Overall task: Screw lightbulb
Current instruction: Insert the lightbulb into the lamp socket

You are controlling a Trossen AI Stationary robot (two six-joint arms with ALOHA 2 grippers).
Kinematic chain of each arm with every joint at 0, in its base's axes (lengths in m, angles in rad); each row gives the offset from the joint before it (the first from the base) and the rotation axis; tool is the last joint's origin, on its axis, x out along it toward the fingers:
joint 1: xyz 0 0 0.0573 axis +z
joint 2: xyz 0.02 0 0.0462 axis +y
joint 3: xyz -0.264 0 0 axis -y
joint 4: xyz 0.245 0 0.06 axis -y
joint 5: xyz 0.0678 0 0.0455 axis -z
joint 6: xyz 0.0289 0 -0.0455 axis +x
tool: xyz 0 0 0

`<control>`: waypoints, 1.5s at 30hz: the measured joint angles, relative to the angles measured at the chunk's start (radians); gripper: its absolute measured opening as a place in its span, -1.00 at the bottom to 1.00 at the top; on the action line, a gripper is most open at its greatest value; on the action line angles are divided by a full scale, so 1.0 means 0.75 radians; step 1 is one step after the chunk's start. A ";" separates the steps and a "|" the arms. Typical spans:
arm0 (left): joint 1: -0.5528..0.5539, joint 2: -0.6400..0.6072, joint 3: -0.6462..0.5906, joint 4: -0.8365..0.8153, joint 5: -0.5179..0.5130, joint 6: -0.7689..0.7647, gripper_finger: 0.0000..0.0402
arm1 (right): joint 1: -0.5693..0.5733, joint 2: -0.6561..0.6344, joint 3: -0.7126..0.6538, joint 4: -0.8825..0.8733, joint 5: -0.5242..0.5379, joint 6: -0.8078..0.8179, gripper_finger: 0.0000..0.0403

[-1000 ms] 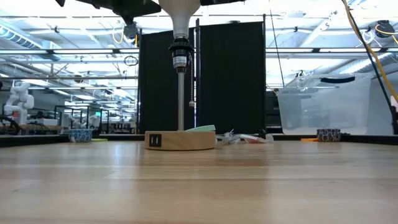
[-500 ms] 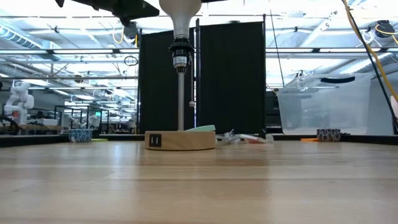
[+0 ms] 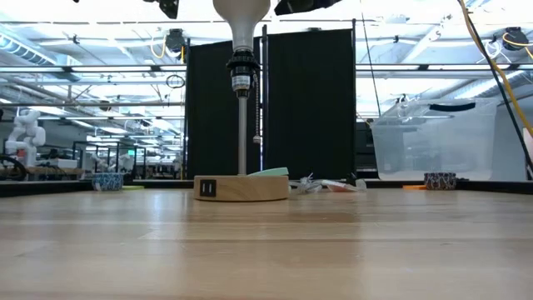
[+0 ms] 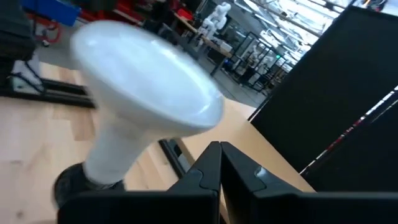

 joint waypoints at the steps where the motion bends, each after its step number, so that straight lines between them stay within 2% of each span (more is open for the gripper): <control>1: -0.009 0.001 0.000 0.000 -0.002 0.000 -1.00 | -0.009 0.000 0.000 0.020 -0.007 -0.012 -1.00; 6: -0.029 0.030 0.000 0.012 -0.037 0.000 -1.00 | -0.048 0.000 0.000 0.101 -0.110 -0.056 -1.00; 13: -0.021 0.094 0.000 0.034 -0.079 0.000 -1.00 | -0.067 0.000 0.000 0.126 -0.169 -0.061 -1.00; 27: 0.053 0.113 -0.003 0.014 -0.116 -0.001 -1.00 | -0.024 -0.003 0.000 0.116 -0.152 -0.035 -1.00; 35: 0.119 0.114 -0.003 0.012 -0.146 -0.003 -1.00 | 0.029 0.001 0.000 0.114 -0.215 -0.032 -1.00; 45: 0.163 0.103 -0.002 -0.020 -0.144 0.001 -1.00 | 0.096 0.002 0.000 0.037 -0.191 0.027 -1.00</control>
